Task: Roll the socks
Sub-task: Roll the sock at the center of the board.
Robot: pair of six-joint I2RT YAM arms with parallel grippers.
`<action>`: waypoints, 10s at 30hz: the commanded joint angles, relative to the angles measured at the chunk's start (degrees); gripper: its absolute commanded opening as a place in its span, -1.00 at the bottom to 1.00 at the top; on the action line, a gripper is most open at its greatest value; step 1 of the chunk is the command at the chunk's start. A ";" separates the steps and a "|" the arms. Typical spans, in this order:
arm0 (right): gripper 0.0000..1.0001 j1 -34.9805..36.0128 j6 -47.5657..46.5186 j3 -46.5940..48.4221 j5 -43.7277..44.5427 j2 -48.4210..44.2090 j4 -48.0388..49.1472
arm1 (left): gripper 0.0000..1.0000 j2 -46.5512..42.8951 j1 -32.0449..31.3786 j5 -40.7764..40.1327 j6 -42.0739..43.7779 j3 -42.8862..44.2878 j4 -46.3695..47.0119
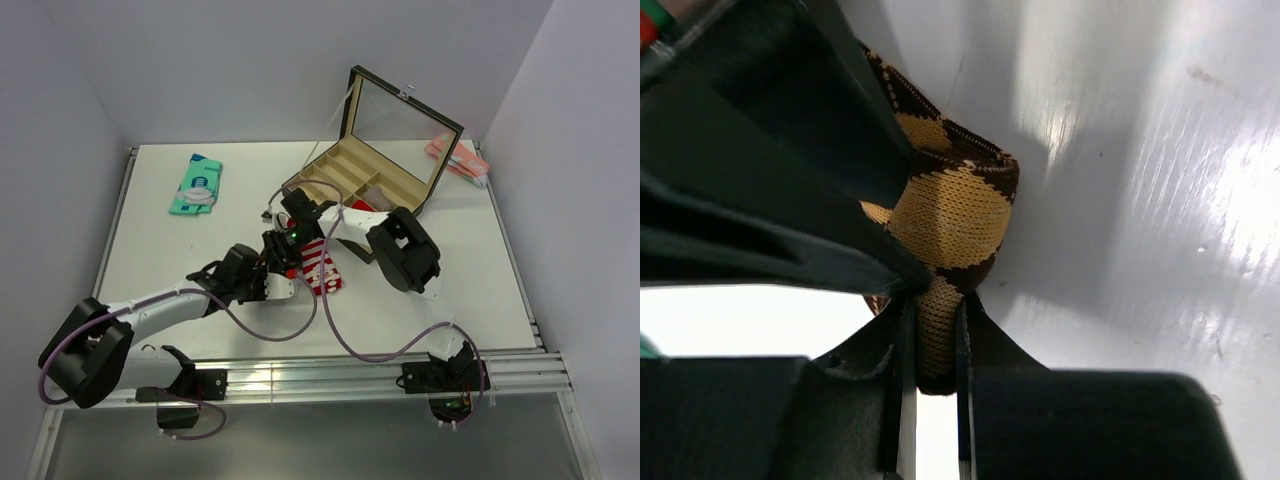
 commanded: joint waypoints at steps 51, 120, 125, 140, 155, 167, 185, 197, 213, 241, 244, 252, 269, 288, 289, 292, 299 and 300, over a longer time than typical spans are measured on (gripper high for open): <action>-0.01 19.75 -2.33 -48.98 65.12 -55.62 32.20 | -0.99 47.24 16.81 23.42 1.53 42.28 -61.44; -0.73 24.00 -14.04 -37.46 45.03 -21.77 38.17 | -0.26 52.36 31.31 42.57 -12.77 56.96 -63.21; -0.73 18.89 -9.74 -39.31 33.60 -21.51 41.78 | -0.28 46.92 37.47 46.26 -20.87 56.44 -56.01; -0.67 7.55 -1.47 -21.39 6.97 -6.67 22.80 | -0.26 18.01 40.99 25.20 -18.70 36.88 -31.84; -0.67 0.87 1.96 -8.73 0.00 2.92 9.00 | 0.02 -13.29 18.76 8.92 -8.68 6.26 -5.47; -0.67 -0.36 4.78 -4.42 -0.18 6.08 5.48 | 0.24 -20.50 7.33 8.13 -4.36 -3.77 -4.40; -0.67 -0.89 4.43 -3.71 -0.88 7.75 4.34 | 0.32 -16.20 -1.72 4.97 -3.30 -8.42 1.83; -0.66 -1.07 4.52 -4.94 -2.90 6.09 6.27 | -0.04 -2.58 -2.87 -2.59 -5.68 -6.93 10.71; -0.29 -1.07 2.58 -5.03 5.96 1.79 3.72 | -0.96 2.52 -2.78 2.59 -6.12 -3.07 -0.35; -0.82 -0.28 -4.45 2.00 11.34 8.28 -9.55 | 0.31 -1.08 -2.87 -5.50 -0.67 -7.11 9.22; -0.82 -0.28 -4.89 1.82 10.90 8.19 -9.72 | 0.30 -0.64 -2.96 -5.50 -1.80 -6.94 10.98; -0.84 -0.01 -7.34 -0.99 9.14 6.70 -10.07 | 0.16 6.12 -2.69 -9.10 -4.62 -2.10 9.22; -0.86 -0.01 -7.35 -0.29 9.84 7.14 -11.13 | 0.38 -7.74 -2.61 -8.14 -1.90 -5.34 10.71; -0.87 -0.01 -7.35 0.33 9.67 7.76 -11.13 | 0.41 -6.01 -2.87 1.71 -2.95 -2.98 5.52; -0.86 -0.01 -7.35 0.15 9.67 7.76 -11.13 | 0.41 -5.39 -2.96 0.93 -3.13 -2.72 5.96; -0.87 -0.01 -7.26 0.06 9.49 7.58 -11.04 | 0.37 -2.75 -3.31 -2.32 -4.09 -2.28 10.18; -0.88 -0.01 -7.79 0.42 9.49 7.58 -11.57 | 0.38 -2.05 -3.22 -4.26 -4.01 -2.80 12.73; -0.88 -0.01 -7.70 0.50 9.49 7.84 -11.57 | 0.38 -1.78 -3.22 -4.53 -3.83 -2.98 13.43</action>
